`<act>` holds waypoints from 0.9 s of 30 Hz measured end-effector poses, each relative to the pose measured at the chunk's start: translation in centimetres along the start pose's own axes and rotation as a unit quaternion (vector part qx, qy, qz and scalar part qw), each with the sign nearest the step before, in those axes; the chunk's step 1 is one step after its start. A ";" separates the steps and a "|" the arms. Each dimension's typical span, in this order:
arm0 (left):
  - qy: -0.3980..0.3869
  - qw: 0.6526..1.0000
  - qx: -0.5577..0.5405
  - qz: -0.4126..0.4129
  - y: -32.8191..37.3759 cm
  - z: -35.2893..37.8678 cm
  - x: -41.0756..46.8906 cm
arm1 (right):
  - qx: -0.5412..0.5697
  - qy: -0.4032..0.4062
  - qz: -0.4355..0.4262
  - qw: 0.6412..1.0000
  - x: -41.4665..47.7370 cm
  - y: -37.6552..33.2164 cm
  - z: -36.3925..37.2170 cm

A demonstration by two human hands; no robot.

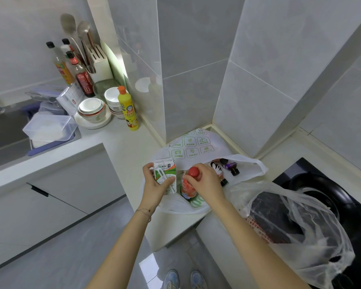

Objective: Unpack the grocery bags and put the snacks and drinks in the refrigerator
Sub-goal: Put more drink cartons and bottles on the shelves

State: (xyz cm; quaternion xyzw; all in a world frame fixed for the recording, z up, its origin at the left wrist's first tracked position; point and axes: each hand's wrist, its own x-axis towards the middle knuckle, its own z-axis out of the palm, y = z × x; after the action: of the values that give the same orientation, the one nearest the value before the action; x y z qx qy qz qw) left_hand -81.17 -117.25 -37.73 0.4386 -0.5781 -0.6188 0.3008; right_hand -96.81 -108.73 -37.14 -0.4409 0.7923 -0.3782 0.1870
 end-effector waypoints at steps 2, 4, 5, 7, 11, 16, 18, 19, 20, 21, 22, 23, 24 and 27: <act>0.011 1.000 0.002 0.001 -0.1 -0.3 -0.1 | 0.020 0.008 0.023 0.999 -0.4 0.5 0.4; 0.020 1.000 0.004 0.003 -0.1 -0.5 -0.1 | 0.028 -0.009 0.062 0.998 -0.8 1.3 0.8; 0.022 1.000 0.002 0.004 0.0 -0.6 -0.1 | 0.038 -0.028 0.083 0.995 -0.9 1.7 1.0; 0.025 1.000 -0.001 0.003 0.1 -0.9 -0.1 | 0.080 -0.064 0.114 0.988 -1.3 2.1 1.5; 0.016 1.000 -0.006 -0.008 0.2 -1.7 -0.2 | 0.154 -0.048 0.134 0.978 -1.8 1.6 2.8; -0.004 1.000 -0.003 -0.018 0.7 -2.6 -0.7 | 0.141 -0.026 0.105 0.984 -1.7 0.3 3.0; 0.006 1.000 -0.002 -0.013 1.1 -2.8 -1.1 | 0.149 -0.012 0.096 0.984 -1.8 -0.5 2.1; 0.014 1.000 -0.009 -0.011 1.4 -2.9 -1.3 | 0.157 -0.005 0.093 0.983 -1.9 -0.9 1.5; 0.023 1.000 -0.018 -0.009 1.7 -3.0 -1.8 | 0.168 -0.003 0.089 0.982 -2.0 -1.4 0.8; 0.030 0.999 -0.028 -0.009 1.9 -3.2 -2.0 | 0.178 0.002 0.087 0.980 -2.0 -1.7 0.2; 0.034 0.999 -0.032 -0.007 2.0 -3.4 -2.2 | 0.185 0.006 0.084 0.979 -2.0 -2.0 -0.3; 0.040 0.999 -0.031 -0.002 2.1 -3.6 -2.7 | 0.192 0.008 0.074 0.979 -2.1 -2.4 -1.0; 0.045 0.999 -0.028 0.005 2.2 -3.9 -3.3 | 0.197 0.005 0.059 0.979 -2.3 -2.9 -1.5; 0.061 0.998 -0.013 0.030 2.7 -4.1 -6.0 | 0.222 -0.023 0.014 0.975 -3.1 -4.1 -2.5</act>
State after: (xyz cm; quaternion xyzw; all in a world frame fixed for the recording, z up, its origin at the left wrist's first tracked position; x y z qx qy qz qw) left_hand -75.25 -114.27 -33.67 0.4542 -0.5637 -0.5891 0.3590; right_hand -94.44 -106.34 -32.47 -0.3861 0.6902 -0.5313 0.3036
